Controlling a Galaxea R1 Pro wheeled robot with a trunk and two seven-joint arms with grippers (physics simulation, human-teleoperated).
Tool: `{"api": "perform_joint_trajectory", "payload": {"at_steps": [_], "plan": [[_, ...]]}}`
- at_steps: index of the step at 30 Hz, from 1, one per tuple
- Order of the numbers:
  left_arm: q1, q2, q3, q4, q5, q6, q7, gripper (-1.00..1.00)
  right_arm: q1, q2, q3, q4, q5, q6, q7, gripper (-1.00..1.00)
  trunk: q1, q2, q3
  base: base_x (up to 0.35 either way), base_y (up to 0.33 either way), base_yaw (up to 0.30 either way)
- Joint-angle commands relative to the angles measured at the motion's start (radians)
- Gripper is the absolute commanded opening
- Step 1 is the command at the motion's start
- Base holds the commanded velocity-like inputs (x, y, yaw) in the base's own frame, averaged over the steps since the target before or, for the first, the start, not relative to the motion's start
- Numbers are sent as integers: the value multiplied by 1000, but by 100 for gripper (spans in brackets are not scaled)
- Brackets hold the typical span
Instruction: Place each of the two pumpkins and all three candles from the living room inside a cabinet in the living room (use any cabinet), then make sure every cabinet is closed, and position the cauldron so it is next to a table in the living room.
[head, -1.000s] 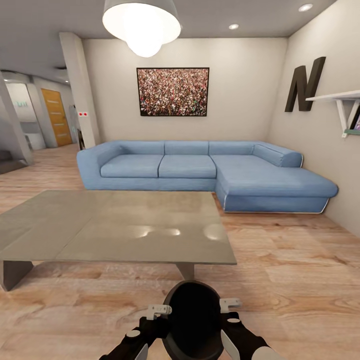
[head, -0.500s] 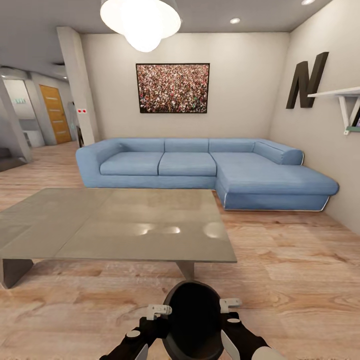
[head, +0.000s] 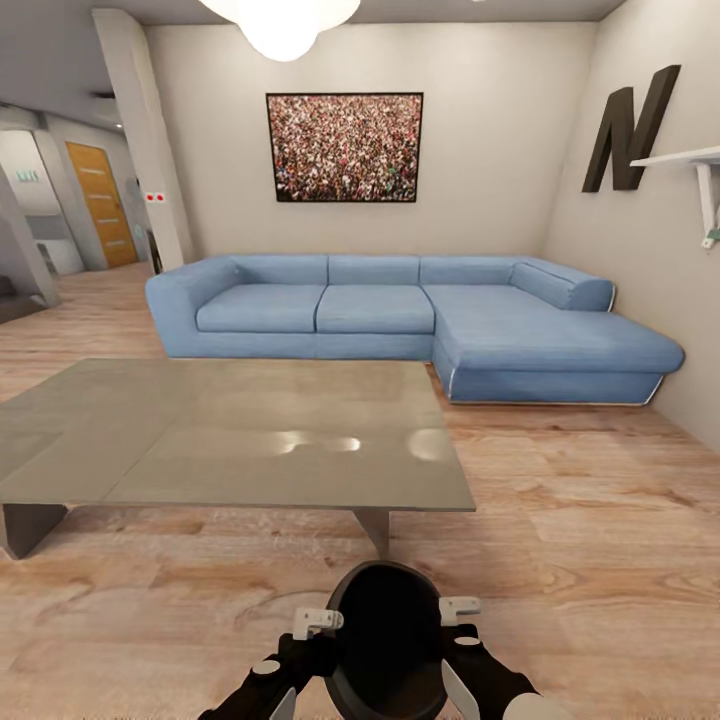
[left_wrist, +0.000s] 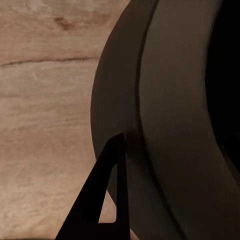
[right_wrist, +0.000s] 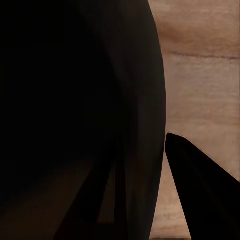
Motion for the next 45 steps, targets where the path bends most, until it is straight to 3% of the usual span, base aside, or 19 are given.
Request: {"api": "perform_joint_trajectory", "payload": {"at_steps": [1, 8, 45], "plan": [[-1, 2, -11, -22, 14, -15, -50, -100, 0, -5, 23, 0, -15, 8, -3, -100, 0, -1, -5, 0, 0, 0], [-1, 2, -11, -22, 14, -15, -50, -100, 0, -5, 23, 0, -15, 8, -3, -100, 3, -2, -32, 0, 0, 0], [-1, 2, -12, -21, 14, -16, -52, -100, 0, -5, 24, 2, -15, -5, -2, -100, 3, -2, -32, 63, 0, 0]]}}
